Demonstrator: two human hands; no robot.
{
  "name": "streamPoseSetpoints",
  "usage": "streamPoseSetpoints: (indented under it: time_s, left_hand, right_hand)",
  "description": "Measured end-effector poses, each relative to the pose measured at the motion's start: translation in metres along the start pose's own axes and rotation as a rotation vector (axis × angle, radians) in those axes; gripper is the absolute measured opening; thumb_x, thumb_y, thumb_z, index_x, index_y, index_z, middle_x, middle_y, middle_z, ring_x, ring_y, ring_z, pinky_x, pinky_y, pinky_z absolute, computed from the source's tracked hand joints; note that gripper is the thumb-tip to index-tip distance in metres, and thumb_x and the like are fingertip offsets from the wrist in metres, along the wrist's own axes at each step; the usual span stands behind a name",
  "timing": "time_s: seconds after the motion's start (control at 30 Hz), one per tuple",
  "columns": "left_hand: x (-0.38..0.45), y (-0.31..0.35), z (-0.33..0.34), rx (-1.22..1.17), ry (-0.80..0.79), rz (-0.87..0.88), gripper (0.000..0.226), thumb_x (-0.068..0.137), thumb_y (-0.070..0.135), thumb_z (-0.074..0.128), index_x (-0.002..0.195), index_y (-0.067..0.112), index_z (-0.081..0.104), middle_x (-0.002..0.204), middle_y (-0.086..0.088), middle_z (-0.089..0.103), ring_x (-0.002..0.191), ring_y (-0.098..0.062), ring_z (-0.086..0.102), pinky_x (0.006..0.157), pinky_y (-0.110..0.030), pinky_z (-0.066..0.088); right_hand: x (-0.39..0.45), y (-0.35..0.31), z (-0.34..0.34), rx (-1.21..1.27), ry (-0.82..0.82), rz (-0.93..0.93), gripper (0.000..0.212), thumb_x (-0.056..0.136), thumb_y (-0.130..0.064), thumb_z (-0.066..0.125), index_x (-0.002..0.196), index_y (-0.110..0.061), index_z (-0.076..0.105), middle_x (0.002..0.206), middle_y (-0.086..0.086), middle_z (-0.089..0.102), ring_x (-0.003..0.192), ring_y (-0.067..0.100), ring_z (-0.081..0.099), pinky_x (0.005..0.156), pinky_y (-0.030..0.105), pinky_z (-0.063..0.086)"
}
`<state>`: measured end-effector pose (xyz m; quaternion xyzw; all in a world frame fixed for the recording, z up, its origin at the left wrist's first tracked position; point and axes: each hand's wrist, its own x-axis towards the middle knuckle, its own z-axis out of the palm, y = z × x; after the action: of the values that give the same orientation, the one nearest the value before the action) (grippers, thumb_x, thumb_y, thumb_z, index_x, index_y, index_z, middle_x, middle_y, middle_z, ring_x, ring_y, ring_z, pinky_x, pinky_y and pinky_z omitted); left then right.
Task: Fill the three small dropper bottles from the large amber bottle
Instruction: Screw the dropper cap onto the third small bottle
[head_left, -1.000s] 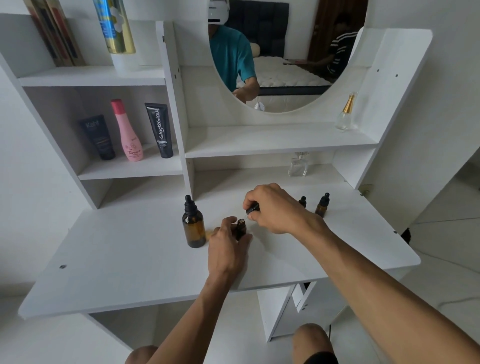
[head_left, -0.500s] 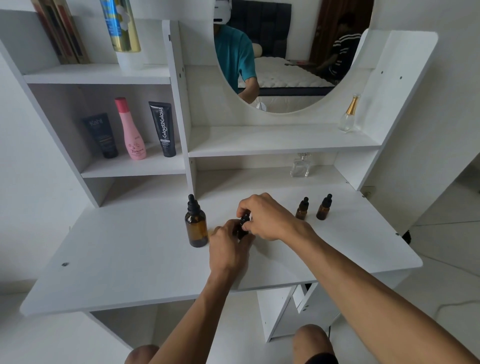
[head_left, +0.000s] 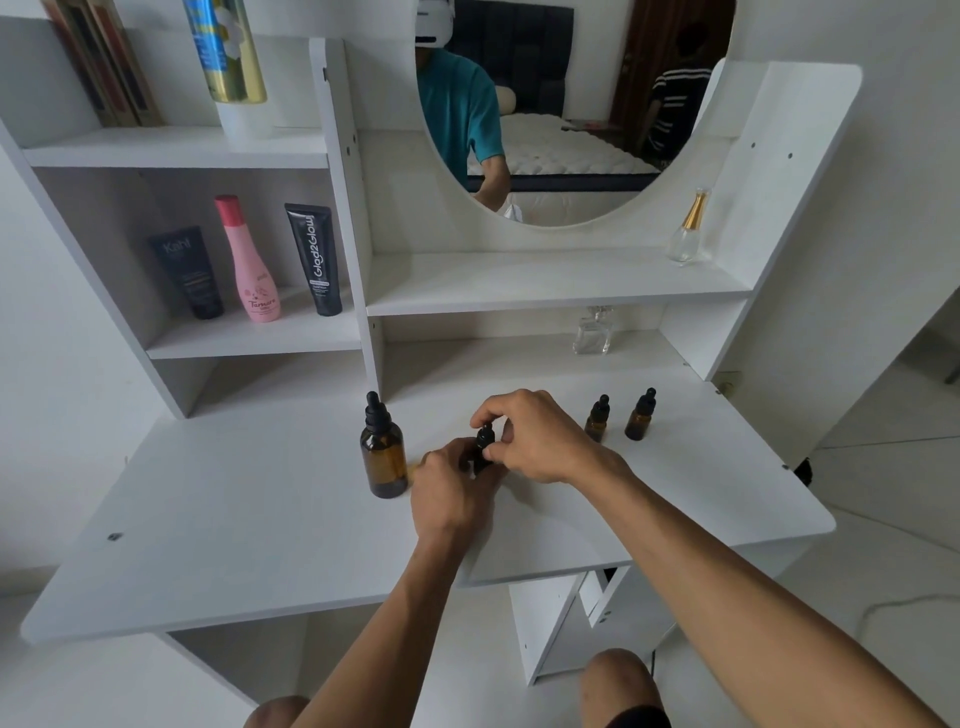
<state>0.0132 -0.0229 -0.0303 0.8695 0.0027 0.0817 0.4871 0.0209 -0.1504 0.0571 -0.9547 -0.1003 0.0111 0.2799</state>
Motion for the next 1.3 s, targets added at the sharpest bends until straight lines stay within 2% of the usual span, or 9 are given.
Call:
streamPoseSetpoints:
  time_s: [0.17,0.27,0.43,0.57,0.7,0.8,1.03,1.2,1.3]
  left_hand:
    - [0.000,-0.001,0.000,0.031,-0.007,0.018,0.023,0.082,0.042,0.070,0.099,0.027,0.071,0.069,0.009,0.063,0.058,-0.005,0.056,0.042,-0.013,0.029]
    - [0.001,-0.001,0.000,0.035,-0.010,0.024,0.023,0.084,0.041,0.070,0.101,0.025,0.071,0.074,0.009,0.068,0.060,-0.005,0.058,0.042,-0.011,0.029]
    - [0.001,-0.002,0.000,0.051,-0.003,0.020,0.024,0.082,0.043,0.069,0.095,0.023,0.071,0.070,0.008,0.065,0.056,-0.006,0.055,0.041,-0.013,0.032]
    - [0.000,0.000,0.000,0.039,-0.012,0.037,0.022,0.085,0.041,0.070,0.097,0.023,0.071,0.072,0.008,0.066,0.056,-0.004,0.056,0.043,-0.010,0.034]
    - [0.001,-0.001,0.000,0.061,0.004,0.019,0.025,0.084,0.043,0.069,0.099,0.024,0.071,0.075,0.007,0.068,0.056,-0.005,0.055,0.040,-0.011,0.029]
    - [0.001,0.000,0.002,0.048,-0.001,0.020,0.026,0.085,0.041,0.069,0.106,0.026,0.071,0.082,0.007,0.071,0.061,-0.008,0.058,0.044,-0.011,0.030]
    - [0.000,0.001,0.002,0.077,0.014,0.008,0.025,0.085,0.041,0.069,0.106,0.027,0.071,0.084,0.005,0.072,0.062,-0.009,0.057,0.045,-0.012,0.030]
    - [0.000,0.002,0.004,0.109,0.031,-0.003,0.028,0.081,0.046,0.070,0.103,0.029,0.071,0.082,0.005,0.070,0.064,-0.014,0.057,0.046,-0.019,0.033]
    - [-0.001,0.005,0.004,0.105,0.030,0.003,0.025,0.083,0.042,0.071,0.106,0.030,0.071,0.086,0.005,0.072,0.065,-0.012,0.056,0.047,-0.016,0.032]
  right_hand:
    - [-0.001,0.002,0.005,0.021,0.046,0.005,0.038,0.078,-0.029,0.083,0.114,-0.025,0.071,0.098,-0.011,0.065,0.076,0.009,0.057,0.078,0.031,0.054]
    - [0.000,0.004,0.005,0.047,0.016,-0.023,0.037,0.081,-0.020,0.080,0.116,-0.025,0.071,0.110,-0.011,0.068,0.074,0.006,0.060,0.073,0.019,0.049]
    - [0.002,0.001,0.005,-0.026,0.064,0.014,0.030,0.080,-0.034,0.080,0.107,-0.024,0.072,0.102,-0.005,0.072,0.080,0.013,0.060,0.079,0.033,0.056]
    - [0.003,0.004,0.002,0.009,0.016,-0.020,0.031,0.083,-0.016,0.077,0.113,-0.023,0.072,0.101,-0.011,0.067,0.075,0.008,0.061,0.071,0.017,0.047]
    - [0.004,0.003,0.006,-0.030,0.072,-0.011,0.024,0.081,-0.030,0.079,0.103,-0.022,0.072,0.099,-0.005,0.072,0.077,0.014,0.062,0.076,0.031,0.055]
    - [0.004,0.005,0.007,0.002,0.054,-0.008,0.025,0.082,-0.021,0.077,0.107,-0.021,0.072,0.106,-0.002,0.072,0.078,0.011,0.059,0.081,0.029,0.055]
    - [0.002,0.010,0.010,0.036,0.081,0.015,0.026,0.082,-0.026,0.078,0.108,-0.023,0.072,0.104,-0.007,0.070,0.075,0.010,0.060,0.081,0.032,0.056]
    - [0.003,0.012,0.013,0.039,0.156,0.056,0.019,0.078,-0.035,0.081,0.093,-0.025,0.073,0.090,-0.009,0.072,0.077,0.014,0.064,0.075,0.034,0.057]
    - [0.001,0.012,0.013,0.066,0.111,0.050,0.022,0.082,-0.026,0.078,0.103,-0.024,0.073,0.098,-0.011,0.070,0.077,0.015,0.066,0.079,0.036,0.058]
